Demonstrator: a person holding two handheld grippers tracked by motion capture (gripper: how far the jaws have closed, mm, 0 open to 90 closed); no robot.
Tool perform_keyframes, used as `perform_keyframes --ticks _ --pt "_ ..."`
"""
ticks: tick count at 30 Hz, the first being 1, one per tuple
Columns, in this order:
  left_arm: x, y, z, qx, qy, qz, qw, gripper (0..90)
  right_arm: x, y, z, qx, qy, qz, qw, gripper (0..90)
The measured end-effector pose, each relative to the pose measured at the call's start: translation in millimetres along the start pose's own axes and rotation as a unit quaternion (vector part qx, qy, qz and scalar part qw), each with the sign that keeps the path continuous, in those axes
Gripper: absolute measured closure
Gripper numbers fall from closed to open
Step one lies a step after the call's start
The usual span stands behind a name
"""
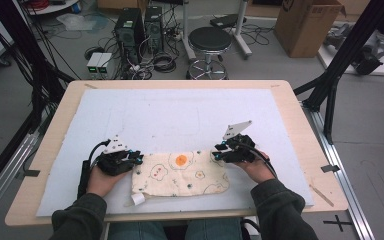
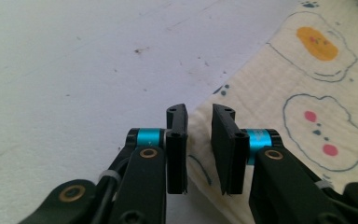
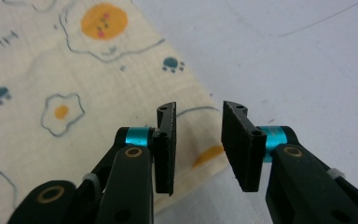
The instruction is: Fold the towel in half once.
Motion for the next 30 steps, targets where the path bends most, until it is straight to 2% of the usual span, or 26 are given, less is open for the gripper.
perform_keyframes --ticks 2,4,5,9,14,15,18,21,23,24,27,30 --pt "-1.9 1.3 -0.1 0.001 0.002 0.009 1.0000 69.2 -1.0 6.2 3.4 0.009 -0.001 -0.003 1.0000 66.5" --pt "-3.7 4.1 1.1 0.011 0.006 0.008 0.9999 67.9 -0.4 13.2 6.4 0.028 -0.008 0.000 0.9996 71.8" --pt "-4.1 5.4 2.0 0.018 0.008 0.008 0.9998 68.1 -0.3 15.4 7.1 0.022 -0.008 0.001 0.9997 75.1" --pt "-3.6 7.8 2.5 0.023 0.014 -0.006 0.9996 76.8 -4.3 15.0 9.6 0.017 0.020 -0.007 0.9996 84.8" --pt "-4.5 6.1 1.5 0.020 0.020 -0.007 0.9996 85.6 -1.4 10.8 7.7 0.023 0.025 -0.001 0.9994 86.0" --pt "-4.8 5.5 1.2 0.018 0.019 -0.007 0.9997 85.8 -0.6 7.4 7.4 0.018 0.036 -0.004 0.9992 86.0" --pt "-3.9 4.9 1.2 0.018 0.018 -0.008 0.9996 86.0 0.2 -3.7 4.7 0.000 0.045 -0.010 0.9990 85.9" --pt "-4.0 6.5 1.6 0.019 0.018 -0.009 0.9996 86.0 3.6 -16.3 -3.9 -0.019 0.043 -0.009 0.9989 85.9" --pt "-3.9 6.6 1.6 0.019 0.018 -0.010 0.9996 86.0 3.9 -19.1 -7.0 -0.022 0.040 -0.011 0.9989 85.9" --pt "-3.6 6.5 1.7 0.019 0.016 -0.011 0.9996 85.9 2.6 -24.4 -15.0 -0.038 0.045 -0.013 0.9982 85.9" --pt "-3.7 6.8 2.0 0.020 0.017 -0.013 0.9996 85.9 -1.4 -23.8 -20.1 -0.039 0.051 -0.008 0.9979 85.9" --pt "-4.0 7.1 1.6 0.016 0.022 -0.013 0.9996 86.0 -8.8 -14.1 -19.2 -0.023 0.066 0.007 0.9975 85.6"
Point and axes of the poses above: each handheld gripper's, and its own axes: y roughly forward along the jaws, z roughly out of its underside, x roughly to its left, the point moved 3 cm from there along y, roughly forward along the jaws, and after that the axes turned 4 degrees about z, right-handed, at the moved point
